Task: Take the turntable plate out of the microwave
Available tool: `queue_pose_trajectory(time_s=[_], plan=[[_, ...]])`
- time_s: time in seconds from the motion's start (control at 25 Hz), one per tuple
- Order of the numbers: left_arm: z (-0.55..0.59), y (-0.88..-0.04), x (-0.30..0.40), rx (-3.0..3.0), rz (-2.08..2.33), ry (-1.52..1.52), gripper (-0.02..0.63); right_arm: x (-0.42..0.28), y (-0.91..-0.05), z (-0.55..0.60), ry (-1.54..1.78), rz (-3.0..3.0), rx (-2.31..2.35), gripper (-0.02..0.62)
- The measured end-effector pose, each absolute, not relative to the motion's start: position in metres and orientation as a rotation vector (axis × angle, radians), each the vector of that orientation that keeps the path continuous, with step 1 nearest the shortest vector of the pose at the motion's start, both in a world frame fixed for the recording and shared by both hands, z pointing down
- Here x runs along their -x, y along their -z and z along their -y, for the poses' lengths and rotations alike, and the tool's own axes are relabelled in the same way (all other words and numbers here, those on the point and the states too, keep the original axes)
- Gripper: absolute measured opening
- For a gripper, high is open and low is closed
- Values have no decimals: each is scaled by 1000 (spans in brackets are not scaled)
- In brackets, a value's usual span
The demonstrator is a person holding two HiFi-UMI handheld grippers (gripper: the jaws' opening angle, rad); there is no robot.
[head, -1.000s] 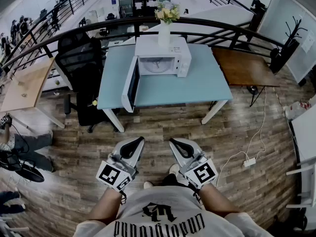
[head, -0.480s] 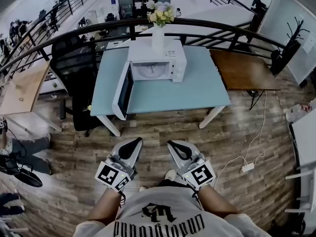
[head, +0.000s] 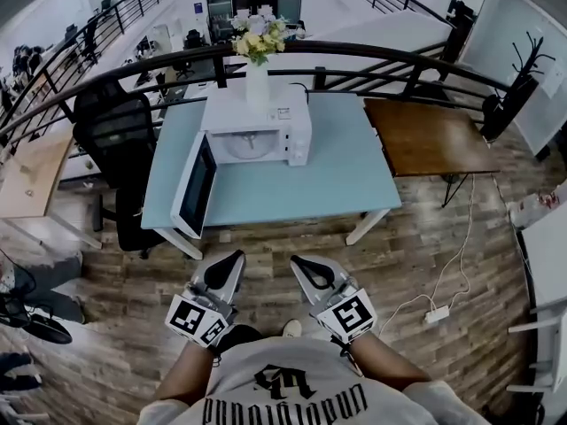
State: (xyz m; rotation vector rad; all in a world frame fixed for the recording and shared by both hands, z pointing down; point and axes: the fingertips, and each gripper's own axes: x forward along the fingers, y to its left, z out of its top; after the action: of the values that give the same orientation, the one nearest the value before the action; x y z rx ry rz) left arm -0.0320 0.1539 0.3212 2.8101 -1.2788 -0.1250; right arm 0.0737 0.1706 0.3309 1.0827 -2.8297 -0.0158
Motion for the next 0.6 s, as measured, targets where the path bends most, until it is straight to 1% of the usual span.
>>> queue_pose_trajectory(time_s=[0.32, 0.6], plan=[[-102, -333, 25, -2781, 1296, 108, 49, -87, -355, -120, -21, 2824, -1097, 3], [-48, -334, 35, -2783, 1289, 140, 49, -77, -353, -72, -15, 2798, -1124, 5]])
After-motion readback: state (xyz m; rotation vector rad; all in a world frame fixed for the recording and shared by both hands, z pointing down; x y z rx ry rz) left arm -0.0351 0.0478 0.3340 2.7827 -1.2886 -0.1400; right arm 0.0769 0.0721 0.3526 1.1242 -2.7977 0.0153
